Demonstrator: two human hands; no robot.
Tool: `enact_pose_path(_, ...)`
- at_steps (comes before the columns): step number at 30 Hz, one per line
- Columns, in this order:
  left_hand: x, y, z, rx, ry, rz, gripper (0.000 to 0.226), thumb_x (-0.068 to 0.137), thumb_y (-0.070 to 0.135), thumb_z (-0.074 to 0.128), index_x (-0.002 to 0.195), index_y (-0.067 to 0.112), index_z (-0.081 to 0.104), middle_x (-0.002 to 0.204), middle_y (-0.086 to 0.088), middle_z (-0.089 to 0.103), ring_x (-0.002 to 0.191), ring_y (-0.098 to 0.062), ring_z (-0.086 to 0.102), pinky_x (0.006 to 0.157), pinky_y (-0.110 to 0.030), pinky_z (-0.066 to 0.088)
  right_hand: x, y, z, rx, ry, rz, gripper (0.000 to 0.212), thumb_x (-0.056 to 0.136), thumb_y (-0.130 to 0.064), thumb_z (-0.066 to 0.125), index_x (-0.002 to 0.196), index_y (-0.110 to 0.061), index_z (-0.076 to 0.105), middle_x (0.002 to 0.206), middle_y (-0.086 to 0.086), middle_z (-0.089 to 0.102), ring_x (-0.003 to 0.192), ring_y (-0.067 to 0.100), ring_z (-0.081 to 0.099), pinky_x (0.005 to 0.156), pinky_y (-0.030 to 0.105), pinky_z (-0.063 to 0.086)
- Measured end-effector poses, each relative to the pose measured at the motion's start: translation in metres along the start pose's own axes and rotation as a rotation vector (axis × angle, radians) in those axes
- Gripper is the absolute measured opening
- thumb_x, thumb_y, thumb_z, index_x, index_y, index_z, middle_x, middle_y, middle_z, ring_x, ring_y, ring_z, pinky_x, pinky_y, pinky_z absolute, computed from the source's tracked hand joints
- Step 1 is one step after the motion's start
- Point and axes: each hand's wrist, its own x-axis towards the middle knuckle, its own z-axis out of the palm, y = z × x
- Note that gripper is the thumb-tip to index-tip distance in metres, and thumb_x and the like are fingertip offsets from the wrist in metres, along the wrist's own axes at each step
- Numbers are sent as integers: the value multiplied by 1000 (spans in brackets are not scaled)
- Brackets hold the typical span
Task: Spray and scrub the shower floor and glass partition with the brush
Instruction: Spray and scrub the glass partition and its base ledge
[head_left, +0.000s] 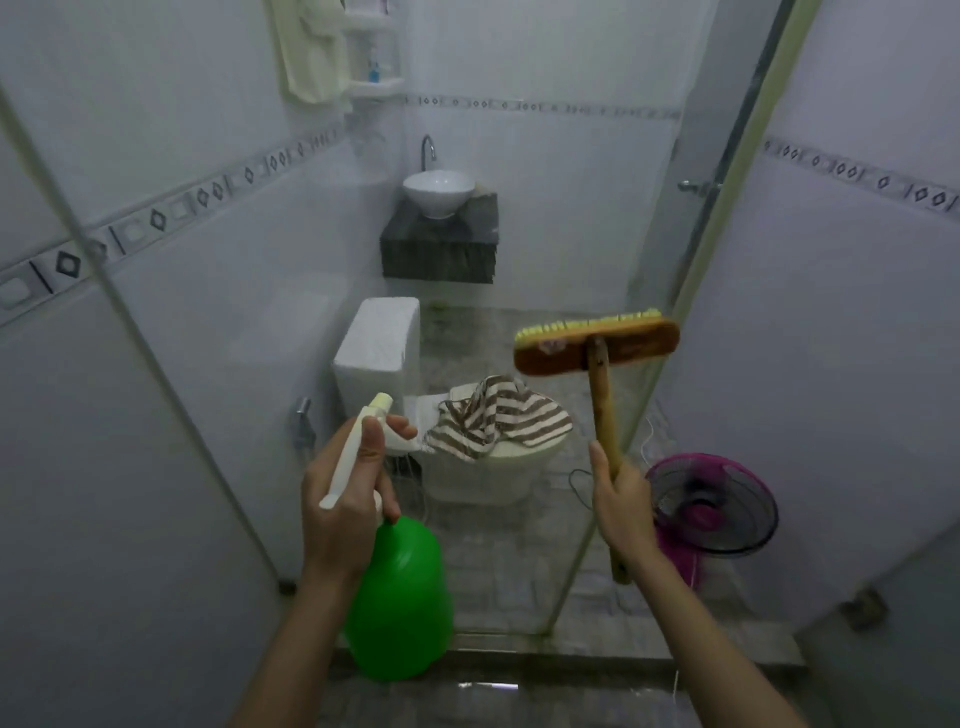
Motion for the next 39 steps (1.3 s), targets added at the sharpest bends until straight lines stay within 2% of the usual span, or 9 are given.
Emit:
enact_pose_path(4,-16,7,23,1,48,9,35,93,59,46,90,40,75,80,-23,66,40,-22,43,49,-32,40,50,-79,-16,10,48,-178,46,100,-38,44,58,-22,37,46,-9,34,38,3,32,37,22,24)
enact_pose_path(8,-33,-1,39,2,113,45,33,94,59,44,95,45,74,81,-2,73,45,-18,48,47,-29,42,57,-49,-18,15,5,-226,44,99,-42,44,62,-19,41,48,-6,36,38,4,33,37,21,26)
enact_pose_path(14,-46,-22,50,172,191,67,53,94,61,45,90,18,77,101,8,77,106,4,65,85,-9,45,13,44,-8,-311,-169,-142,35,94,-52,40,75,-23,48,57,-3,47,44,7,42,39,19,34)
enact_pose_path(18,-39,-49,51,205,123,65,48,100,43,43,86,11,76,99,14,76,102,7,65,83,-6,44,40,28,12,-324,-99,-331,38,95,-55,37,89,-20,51,57,-3,51,45,8,47,41,27,38)
enact_pose_path(23,-28,-117,42,140,166,40,47,94,55,44,85,24,78,95,7,78,97,-9,72,87,-26,51,42,58,38,-193,1,-496,29,95,-45,39,99,-17,48,56,-7,45,49,4,52,40,19,34)
enact_pose_path(25,-22,-142,41,136,190,45,48,94,53,45,83,19,76,90,2,78,89,-10,72,79,-22,53,46,67,47,-150,65,-596,26,99,-30,43,121,-17,46,62,-12,44,51,6,50,42,15,35)
enact_pose_path(27,-16,-165,41,107,197,61,53,97,54,49,82,10,75,83,-3,78,80,-13,73,70,-16,52,55,71,57,-169,163,-756,51,101,-17,44,150,-16,26,71,-14,40,48,7,42,48,10,37)
enact_pose_path(33,-4,-227,38,-59,170,84,53,93,45,53,76,-2,69,57,-10,63,52,-20,61,54,-27,52,80,87,83,-254,365,-1004,54,104,-23,37,152,-20,13,55,-10,32,42,4,31,42,12,26)
enact_pose_path(39,-10,-290,32,-68,99,205,46,99,47,50,76,14,73,69,-2,76,70,-19,73,69,-27,55,75,117,113,-242,473,-988,56,104,-28,33,154,-24,6,60,-2,40,47,10,39,47,23,38)
